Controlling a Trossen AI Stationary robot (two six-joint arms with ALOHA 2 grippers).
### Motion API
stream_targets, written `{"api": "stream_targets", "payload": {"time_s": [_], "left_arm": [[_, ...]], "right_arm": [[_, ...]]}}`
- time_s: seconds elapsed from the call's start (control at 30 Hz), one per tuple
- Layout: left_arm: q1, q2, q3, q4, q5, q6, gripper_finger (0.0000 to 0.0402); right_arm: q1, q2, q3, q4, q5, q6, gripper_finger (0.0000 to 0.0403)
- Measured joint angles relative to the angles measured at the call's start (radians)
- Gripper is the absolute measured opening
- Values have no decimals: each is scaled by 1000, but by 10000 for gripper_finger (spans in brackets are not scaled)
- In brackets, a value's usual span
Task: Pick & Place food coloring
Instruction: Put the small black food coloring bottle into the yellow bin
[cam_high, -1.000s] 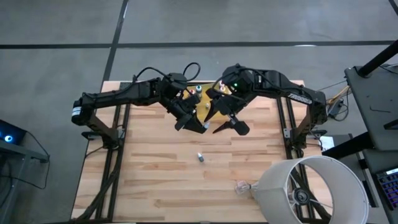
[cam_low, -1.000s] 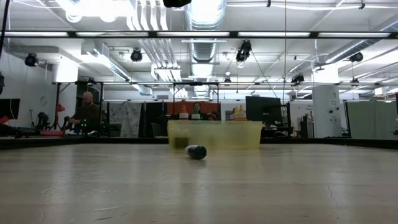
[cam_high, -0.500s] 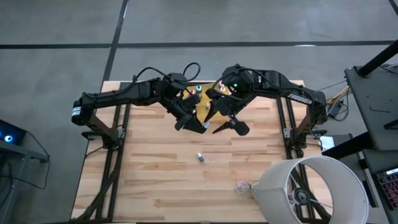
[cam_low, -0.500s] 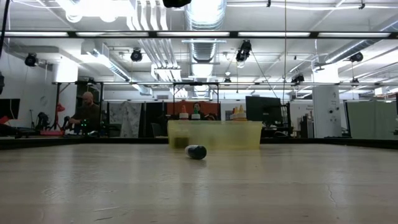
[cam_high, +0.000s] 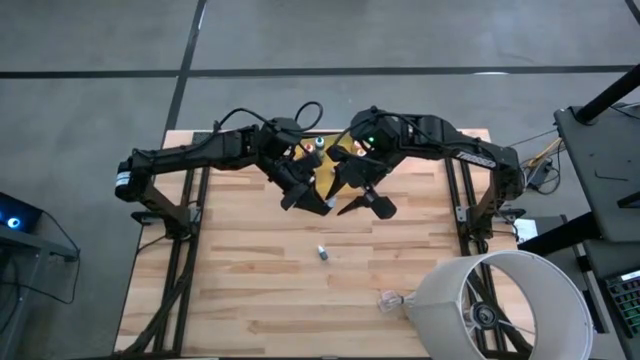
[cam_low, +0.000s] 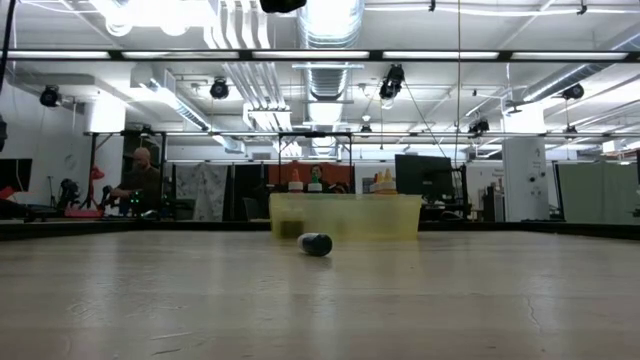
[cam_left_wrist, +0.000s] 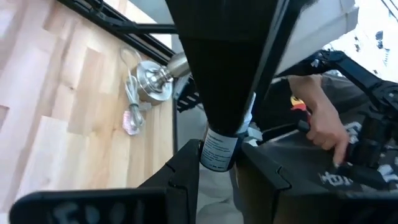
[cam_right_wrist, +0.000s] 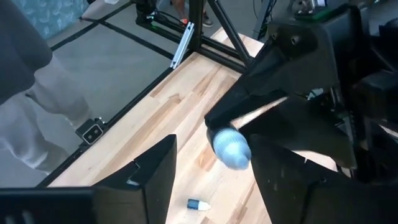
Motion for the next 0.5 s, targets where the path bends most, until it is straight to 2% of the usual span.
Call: {"api": "stream_targets", "payload": {"time_s": [0.3, 0.5], "left_arm": [[0, 0, -17, -10, 74, -25, 69], [3, -1, -48, -33, 82, -38, 69]], "right_arm": [[0, -4, 1, -3, -1, 5, 178], [0, -4, 1, -3, 0, 5, 180]]}}
